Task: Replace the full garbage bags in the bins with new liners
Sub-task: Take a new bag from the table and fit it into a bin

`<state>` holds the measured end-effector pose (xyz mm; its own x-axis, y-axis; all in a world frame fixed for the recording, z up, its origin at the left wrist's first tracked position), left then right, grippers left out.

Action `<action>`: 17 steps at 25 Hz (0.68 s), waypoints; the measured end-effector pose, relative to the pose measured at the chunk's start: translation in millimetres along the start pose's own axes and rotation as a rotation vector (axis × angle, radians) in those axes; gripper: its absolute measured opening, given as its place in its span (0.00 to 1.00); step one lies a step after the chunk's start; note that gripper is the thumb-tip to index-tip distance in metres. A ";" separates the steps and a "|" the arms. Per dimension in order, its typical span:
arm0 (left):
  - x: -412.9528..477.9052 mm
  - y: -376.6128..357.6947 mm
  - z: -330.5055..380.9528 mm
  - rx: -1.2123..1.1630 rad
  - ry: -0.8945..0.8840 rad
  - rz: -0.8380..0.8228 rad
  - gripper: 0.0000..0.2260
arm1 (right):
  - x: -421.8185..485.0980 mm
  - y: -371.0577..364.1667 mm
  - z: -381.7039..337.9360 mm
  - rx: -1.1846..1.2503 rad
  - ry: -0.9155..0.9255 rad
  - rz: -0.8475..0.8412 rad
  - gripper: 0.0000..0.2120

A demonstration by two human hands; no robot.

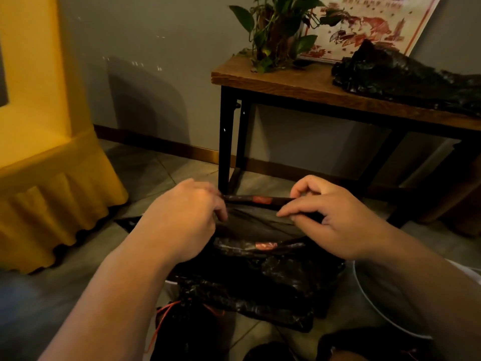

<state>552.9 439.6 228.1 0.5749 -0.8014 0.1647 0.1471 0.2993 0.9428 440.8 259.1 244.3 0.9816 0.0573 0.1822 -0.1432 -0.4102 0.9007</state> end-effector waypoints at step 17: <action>-37.1 45.1 -22.0 0.272 0.396 0.459 0.21 | -27.7 36.3 10.5 -0.711 -0.326 0.192 0.05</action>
<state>555.9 494.2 258.1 0.7906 -0.3574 0.4972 -0.3618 0.3825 0.8502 409.7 233.1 267.9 0.9035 -0.2692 0.3336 -0.2511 0.2983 0.9209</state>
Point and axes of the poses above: each hand's wrist, its own x-axis towards the middle knuckle, its own y-axis out of the back of the hand, z = x × y, the point moved 9 cm from there along x, towards the middle knuckle, and after that the axes turned 1 degree about -z, right-handed, at the moved point
